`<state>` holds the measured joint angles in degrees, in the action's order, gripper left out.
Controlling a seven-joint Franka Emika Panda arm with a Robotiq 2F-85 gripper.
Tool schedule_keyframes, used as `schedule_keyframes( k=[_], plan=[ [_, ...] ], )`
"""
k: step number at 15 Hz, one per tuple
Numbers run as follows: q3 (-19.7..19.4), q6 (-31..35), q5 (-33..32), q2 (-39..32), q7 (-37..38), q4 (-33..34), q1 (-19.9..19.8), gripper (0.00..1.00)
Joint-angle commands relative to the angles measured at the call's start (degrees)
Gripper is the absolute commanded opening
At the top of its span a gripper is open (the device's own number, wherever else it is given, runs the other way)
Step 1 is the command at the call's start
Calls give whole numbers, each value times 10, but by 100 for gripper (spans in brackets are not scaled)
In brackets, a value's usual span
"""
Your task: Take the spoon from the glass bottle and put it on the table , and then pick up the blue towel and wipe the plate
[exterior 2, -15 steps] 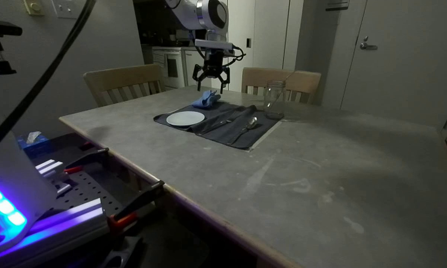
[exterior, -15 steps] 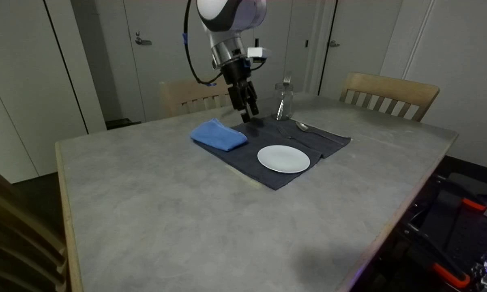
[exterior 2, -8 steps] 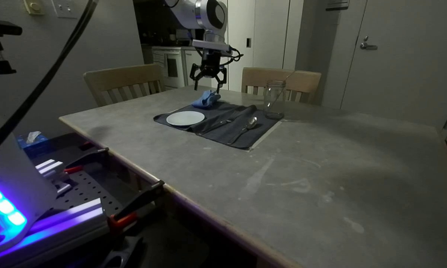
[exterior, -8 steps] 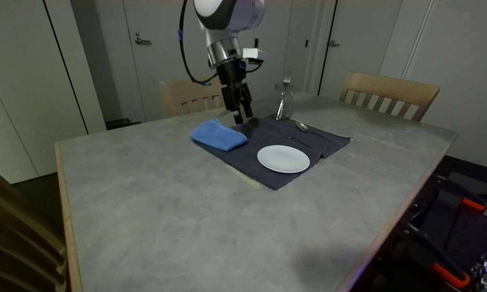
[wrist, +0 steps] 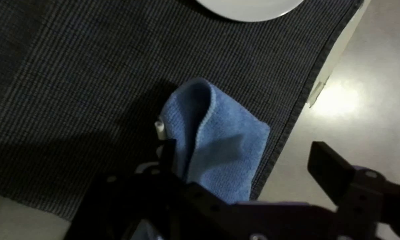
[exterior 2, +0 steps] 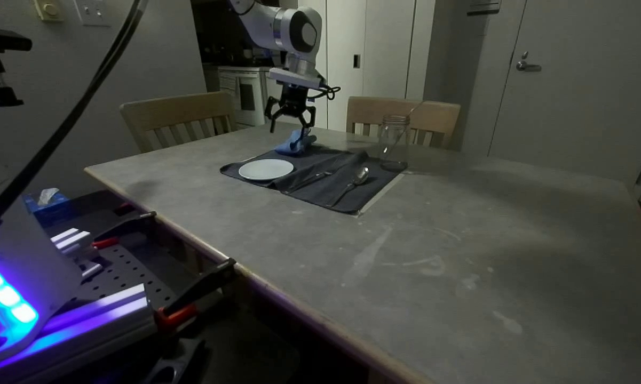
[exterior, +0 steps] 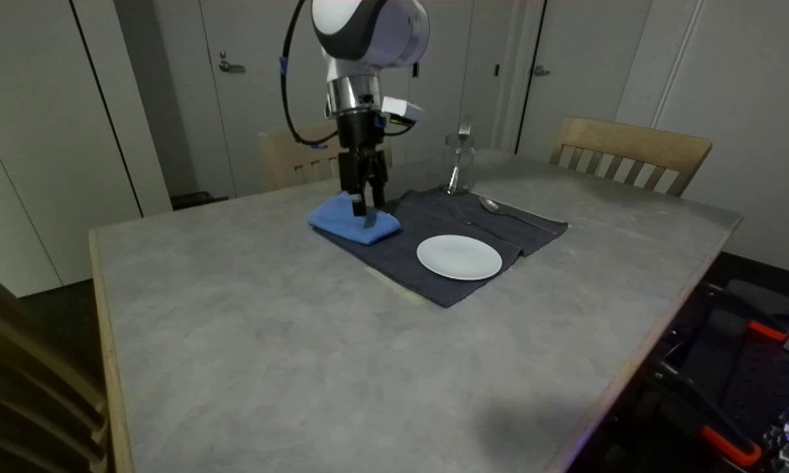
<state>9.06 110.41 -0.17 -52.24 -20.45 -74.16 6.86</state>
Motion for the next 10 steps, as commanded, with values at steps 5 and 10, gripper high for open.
schedule_keyframes(
  k=[5, 10],
  plan=[
    [10, 74, 24, 16, 4, -58, -15, 63],
    [8, 82, 21, 16, 10, -59, -16, 29]
  ],
)
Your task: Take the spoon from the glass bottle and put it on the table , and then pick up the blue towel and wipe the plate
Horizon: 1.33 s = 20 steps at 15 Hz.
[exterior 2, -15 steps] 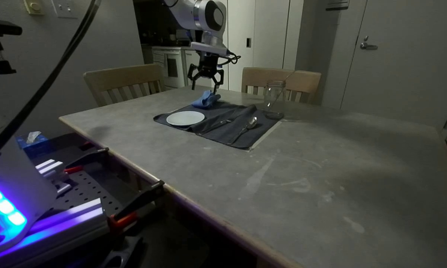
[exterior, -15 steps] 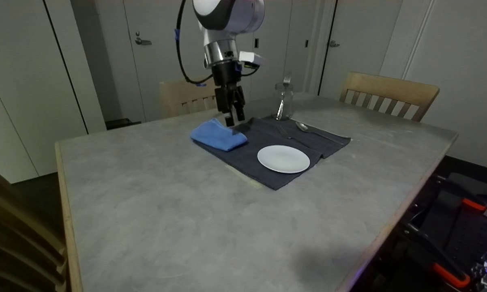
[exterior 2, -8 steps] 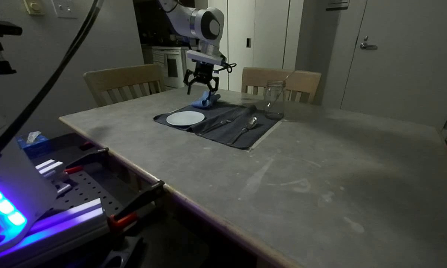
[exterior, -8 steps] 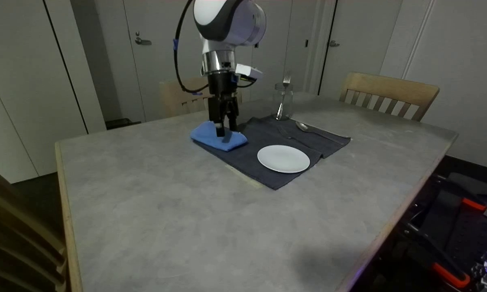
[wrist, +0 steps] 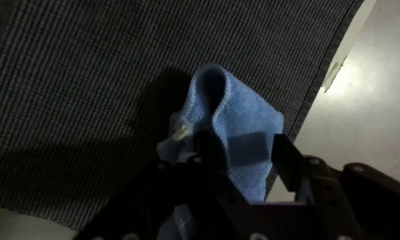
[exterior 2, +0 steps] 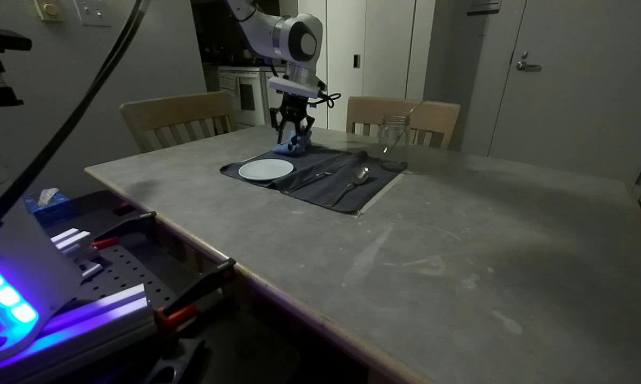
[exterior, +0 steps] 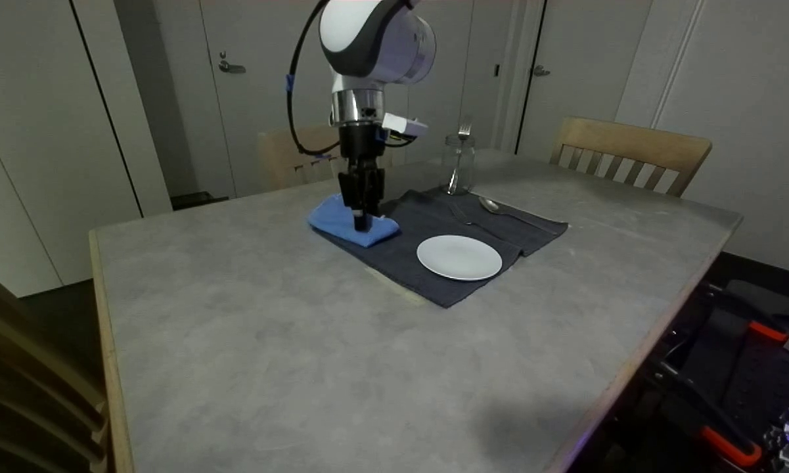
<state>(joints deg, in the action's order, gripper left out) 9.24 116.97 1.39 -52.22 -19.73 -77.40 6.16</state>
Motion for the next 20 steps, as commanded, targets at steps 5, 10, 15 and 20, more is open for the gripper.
schedule_keyframes(
  k=[5, 10, 15, 20],
  plan=[
    [5, 9, 5, 19, 9, -25, -11, 0],
    [5, -20, 11, 38, 28, -31, -13, 1],
    [2, -55, 12, 70, 53, -42, -10, 1],
    [3, -108, 17, 107, 66, -53, -10, 1]
  ],
)
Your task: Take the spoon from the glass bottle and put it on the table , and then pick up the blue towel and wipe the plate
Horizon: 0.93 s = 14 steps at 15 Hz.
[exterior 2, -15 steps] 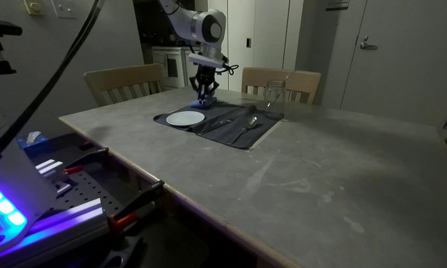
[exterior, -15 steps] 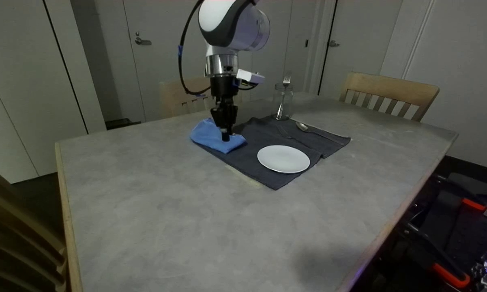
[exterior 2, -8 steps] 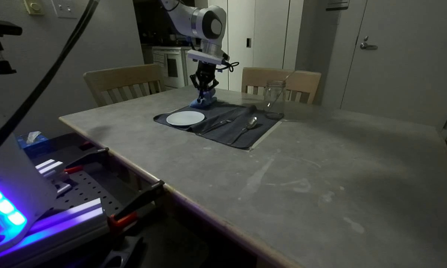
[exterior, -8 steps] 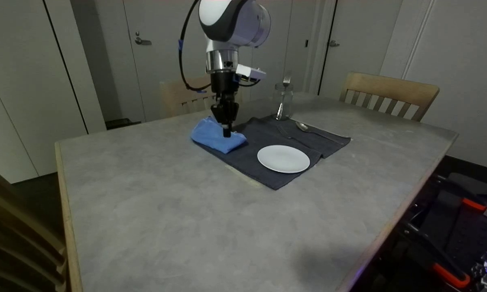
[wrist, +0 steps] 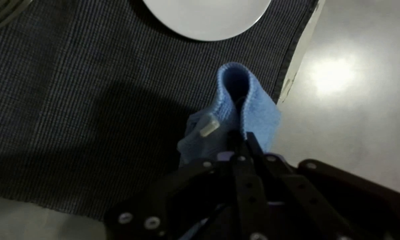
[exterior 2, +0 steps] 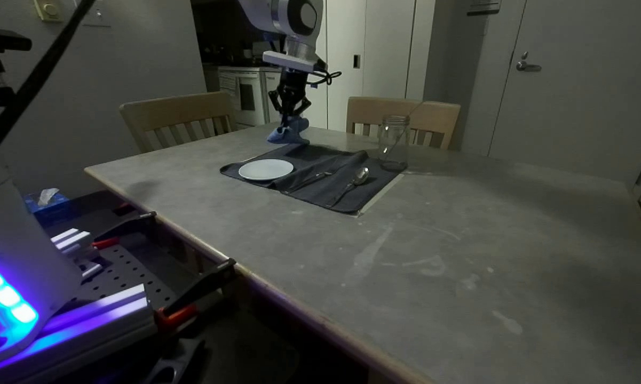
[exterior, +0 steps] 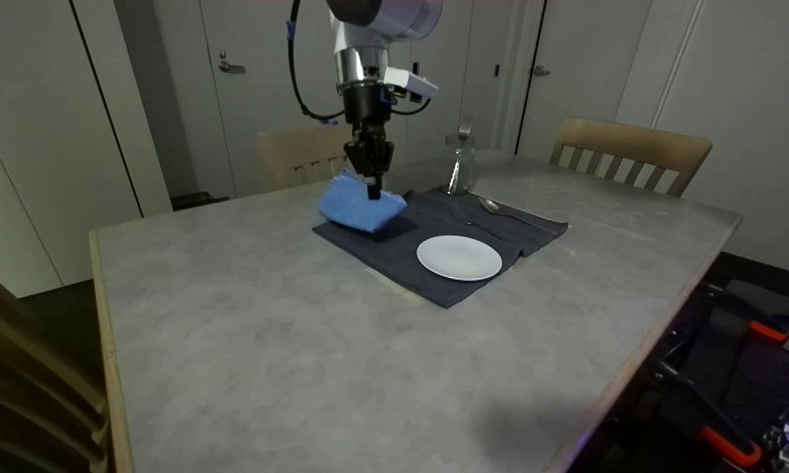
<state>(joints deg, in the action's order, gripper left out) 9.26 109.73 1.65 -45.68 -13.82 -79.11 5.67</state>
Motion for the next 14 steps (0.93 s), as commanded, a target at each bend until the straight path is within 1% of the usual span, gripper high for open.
schedule_keyframes(
  k=[1, 4, 6, 11, 14],
  plan=[
    [2, -50, 14, 50, 10, -40, -4, 1],
    [-1, -109, 11, 71, 4, -55, -5, 1],
    [-2, -131, 11, 83, 2, -76, -7, 1],
    [-2, -112, 45, 102, -8, -165, -29, 1],
    [-5, -71, 60, 107, -18, -219, -40, 1]
  ],
)
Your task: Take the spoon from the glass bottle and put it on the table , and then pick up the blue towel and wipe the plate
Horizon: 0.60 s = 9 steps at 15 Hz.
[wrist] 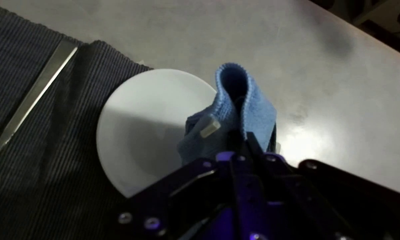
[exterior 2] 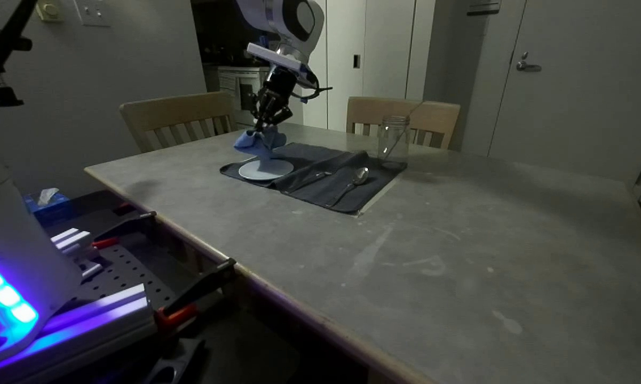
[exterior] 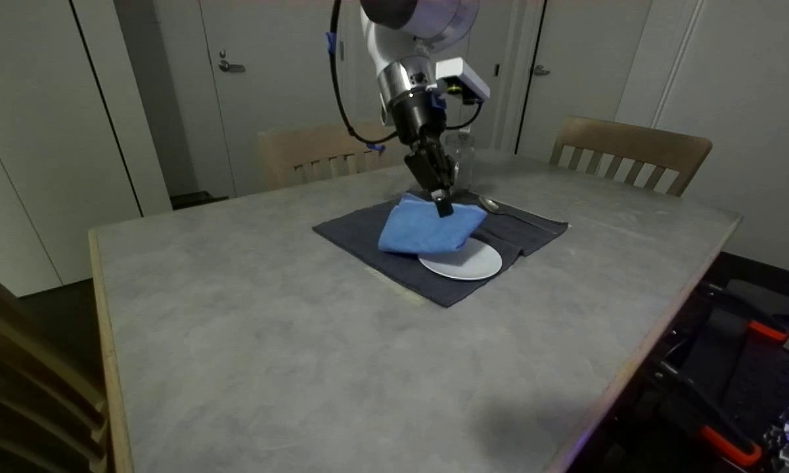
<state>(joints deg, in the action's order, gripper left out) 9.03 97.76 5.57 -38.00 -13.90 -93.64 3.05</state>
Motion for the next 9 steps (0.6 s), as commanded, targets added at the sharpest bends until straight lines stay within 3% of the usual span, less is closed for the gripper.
schedule_keyframes(
  k=[1, 5, 9],
  plan=[
    [-7, 90, 28, 29, -10, -91, -18, 1],
    [-13, 208, 71, 9, 4, -122, -33, 1],
    [-15, 266, 111, 13, 8, -161, -52, 1]
  ],
)
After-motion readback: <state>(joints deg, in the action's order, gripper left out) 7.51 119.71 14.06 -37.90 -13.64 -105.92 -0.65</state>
